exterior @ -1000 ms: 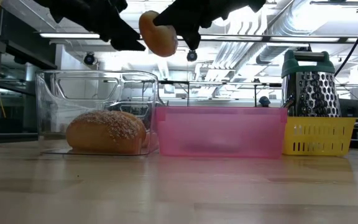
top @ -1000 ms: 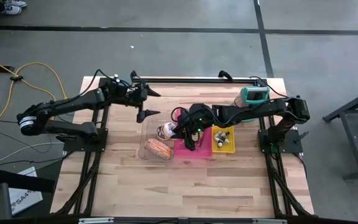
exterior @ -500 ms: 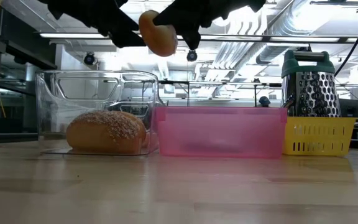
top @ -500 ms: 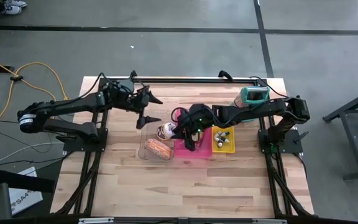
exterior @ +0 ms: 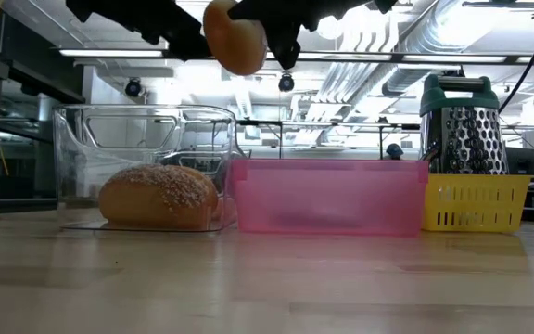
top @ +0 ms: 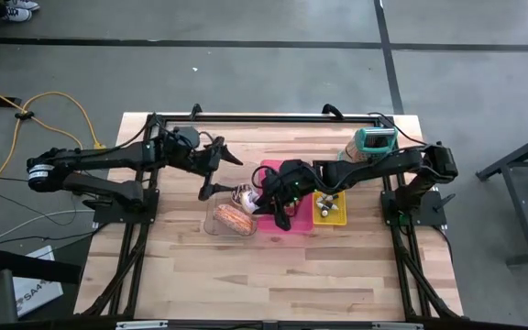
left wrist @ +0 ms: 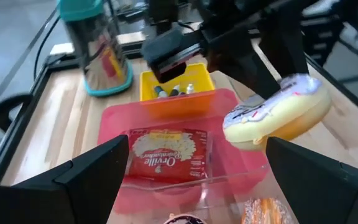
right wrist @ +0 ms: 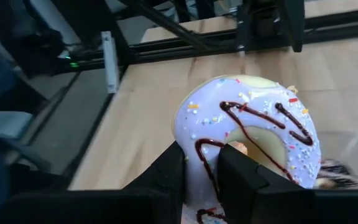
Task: Pick & Place Food Item
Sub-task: Put the white donut into the transparent bin
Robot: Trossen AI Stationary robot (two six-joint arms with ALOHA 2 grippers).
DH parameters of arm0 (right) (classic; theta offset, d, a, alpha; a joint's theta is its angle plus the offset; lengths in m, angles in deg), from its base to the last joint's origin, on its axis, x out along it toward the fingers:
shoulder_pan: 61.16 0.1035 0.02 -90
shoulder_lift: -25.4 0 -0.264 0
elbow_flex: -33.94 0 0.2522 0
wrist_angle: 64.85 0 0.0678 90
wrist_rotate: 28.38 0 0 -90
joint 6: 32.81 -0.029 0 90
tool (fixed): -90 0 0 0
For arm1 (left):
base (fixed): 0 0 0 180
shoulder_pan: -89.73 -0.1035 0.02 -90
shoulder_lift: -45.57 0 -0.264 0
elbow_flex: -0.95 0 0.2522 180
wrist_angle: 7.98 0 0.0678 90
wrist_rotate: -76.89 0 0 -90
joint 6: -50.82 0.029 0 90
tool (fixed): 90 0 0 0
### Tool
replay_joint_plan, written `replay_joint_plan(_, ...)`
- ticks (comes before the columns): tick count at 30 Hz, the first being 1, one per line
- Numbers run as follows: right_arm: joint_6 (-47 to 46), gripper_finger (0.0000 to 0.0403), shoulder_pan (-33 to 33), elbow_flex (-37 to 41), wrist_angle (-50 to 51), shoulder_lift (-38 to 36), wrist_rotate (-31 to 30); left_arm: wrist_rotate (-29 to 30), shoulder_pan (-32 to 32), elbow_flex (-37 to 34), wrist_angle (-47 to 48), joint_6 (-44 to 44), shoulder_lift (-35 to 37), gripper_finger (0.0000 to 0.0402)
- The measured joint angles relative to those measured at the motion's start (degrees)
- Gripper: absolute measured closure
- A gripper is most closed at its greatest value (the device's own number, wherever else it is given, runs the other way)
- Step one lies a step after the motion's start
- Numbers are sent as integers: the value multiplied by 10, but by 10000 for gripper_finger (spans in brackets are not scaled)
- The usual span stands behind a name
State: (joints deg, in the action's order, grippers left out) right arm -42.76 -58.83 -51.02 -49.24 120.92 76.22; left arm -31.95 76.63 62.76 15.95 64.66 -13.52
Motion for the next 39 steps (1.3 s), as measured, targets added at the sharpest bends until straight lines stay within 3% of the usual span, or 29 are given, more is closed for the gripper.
replay_joint_plan(11, -111, 333, 1, 0, -11, 0, 10, 0, 64, 0, -3, 122, 0, 30)
replay_joint_plan(19, -130, 333, -1, 0, -56, 0, 31, 34, 98, 0, -6, 192, 0, 30)
replay_joint_plan(39, -130, 333, -2, 0, -109, 0, 40, 3, 119, 0, -51, 213, 0, 30)
